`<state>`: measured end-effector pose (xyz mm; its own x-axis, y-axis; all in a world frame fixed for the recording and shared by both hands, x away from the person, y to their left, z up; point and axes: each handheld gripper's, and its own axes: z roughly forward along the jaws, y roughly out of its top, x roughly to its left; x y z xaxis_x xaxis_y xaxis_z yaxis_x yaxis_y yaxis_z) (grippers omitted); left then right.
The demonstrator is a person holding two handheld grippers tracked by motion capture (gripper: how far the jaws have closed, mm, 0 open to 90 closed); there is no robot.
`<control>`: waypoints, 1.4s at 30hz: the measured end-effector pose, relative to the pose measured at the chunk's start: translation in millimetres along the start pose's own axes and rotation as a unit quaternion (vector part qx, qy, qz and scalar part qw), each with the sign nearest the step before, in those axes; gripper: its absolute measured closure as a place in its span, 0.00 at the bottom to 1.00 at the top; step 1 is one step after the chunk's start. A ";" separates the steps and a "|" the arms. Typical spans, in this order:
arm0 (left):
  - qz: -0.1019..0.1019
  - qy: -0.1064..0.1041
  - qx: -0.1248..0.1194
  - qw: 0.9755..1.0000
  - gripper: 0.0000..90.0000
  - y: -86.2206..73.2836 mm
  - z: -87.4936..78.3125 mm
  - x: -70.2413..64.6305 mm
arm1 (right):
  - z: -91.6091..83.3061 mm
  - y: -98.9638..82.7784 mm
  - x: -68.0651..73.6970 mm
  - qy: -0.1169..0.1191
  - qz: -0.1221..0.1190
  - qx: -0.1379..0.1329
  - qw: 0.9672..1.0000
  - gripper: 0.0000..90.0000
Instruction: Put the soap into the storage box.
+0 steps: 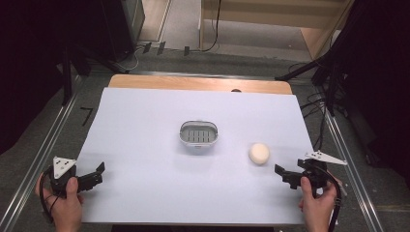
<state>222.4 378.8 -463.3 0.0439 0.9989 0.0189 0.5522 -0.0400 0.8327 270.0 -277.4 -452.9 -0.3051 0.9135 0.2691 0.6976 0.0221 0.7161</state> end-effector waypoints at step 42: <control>0.007 -0.001 0.004 1.000 0.00 0.2 0.5 -1.1 | 79.8 31.4 59.8 -0.068 -0.009 0.078 0.995 0.15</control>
<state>222.9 377.7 -463.4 0.0526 0.9982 0.0300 0.5575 -0.0543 0.8284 325.4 -189.6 -465.7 -0.2349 0.9586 0.1609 0.7880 0.0909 0.6090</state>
